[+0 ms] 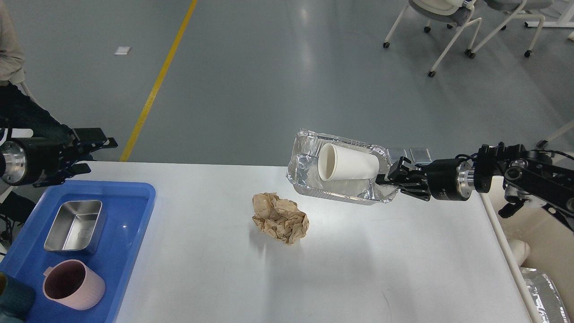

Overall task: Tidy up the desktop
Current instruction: 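Reach the left gripper to the crumpled brown paper and grasp it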

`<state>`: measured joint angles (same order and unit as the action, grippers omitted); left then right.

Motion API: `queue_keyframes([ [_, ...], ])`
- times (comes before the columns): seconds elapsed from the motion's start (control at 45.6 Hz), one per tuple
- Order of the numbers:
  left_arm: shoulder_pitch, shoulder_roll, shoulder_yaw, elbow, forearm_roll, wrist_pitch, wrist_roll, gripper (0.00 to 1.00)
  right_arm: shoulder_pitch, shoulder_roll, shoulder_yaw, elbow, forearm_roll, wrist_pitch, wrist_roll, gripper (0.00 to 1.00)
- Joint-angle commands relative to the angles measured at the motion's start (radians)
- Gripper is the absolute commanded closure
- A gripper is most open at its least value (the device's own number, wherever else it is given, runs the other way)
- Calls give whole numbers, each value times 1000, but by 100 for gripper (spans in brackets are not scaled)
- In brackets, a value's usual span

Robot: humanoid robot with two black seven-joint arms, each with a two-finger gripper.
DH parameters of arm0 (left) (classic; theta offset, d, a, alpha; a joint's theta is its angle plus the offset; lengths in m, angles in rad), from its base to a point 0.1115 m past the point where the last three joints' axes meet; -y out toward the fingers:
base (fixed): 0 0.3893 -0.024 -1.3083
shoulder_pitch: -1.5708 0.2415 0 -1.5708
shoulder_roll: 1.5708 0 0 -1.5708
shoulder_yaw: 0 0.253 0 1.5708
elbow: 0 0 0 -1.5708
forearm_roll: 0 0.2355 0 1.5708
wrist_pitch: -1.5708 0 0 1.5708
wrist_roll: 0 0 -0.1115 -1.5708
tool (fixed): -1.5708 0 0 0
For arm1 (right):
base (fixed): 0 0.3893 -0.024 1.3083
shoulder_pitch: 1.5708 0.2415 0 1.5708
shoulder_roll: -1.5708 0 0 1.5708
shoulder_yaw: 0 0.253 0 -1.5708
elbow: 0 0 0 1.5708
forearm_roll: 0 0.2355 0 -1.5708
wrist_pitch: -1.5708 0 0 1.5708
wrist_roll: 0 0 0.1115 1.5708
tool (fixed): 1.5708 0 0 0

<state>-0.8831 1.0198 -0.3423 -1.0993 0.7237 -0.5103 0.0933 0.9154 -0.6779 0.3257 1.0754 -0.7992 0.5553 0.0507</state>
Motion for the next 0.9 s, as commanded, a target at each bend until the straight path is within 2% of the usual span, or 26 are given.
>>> queue_keyframes([
  [0.0,39,28,9,-25,3,62,-6,6,-1,3,-2,1,0,2,0,100],
  [0.132,91,109,5,-218,115,217,-9,6,-3,1,-8,1,0,2,0,100],
  [0.219,105,181,2,-393,244,306,-44,6,-3,4,-11,1,0,2,0,100],
  [0.285,121,238,14,-519,304,348,-72,6,-1,8,-13,1,0,2,0,100],
  [0.307,142,287,16,-603,324,358,-72,6,-1,9,-13,1,-2,2,0,100],
  [0.351,159,315,14,-645,326,361,-73,6,-1,9,-14,1,-2,2,0,100],
  [0.636,199,445,29,-662,322,391,-86,6,-1,3,-17,1,-2,3,0,100],
  [0.878,202,444,88,-662,321,392,-89,5,-3,-3,-19,1,-2,3,0,100],
])
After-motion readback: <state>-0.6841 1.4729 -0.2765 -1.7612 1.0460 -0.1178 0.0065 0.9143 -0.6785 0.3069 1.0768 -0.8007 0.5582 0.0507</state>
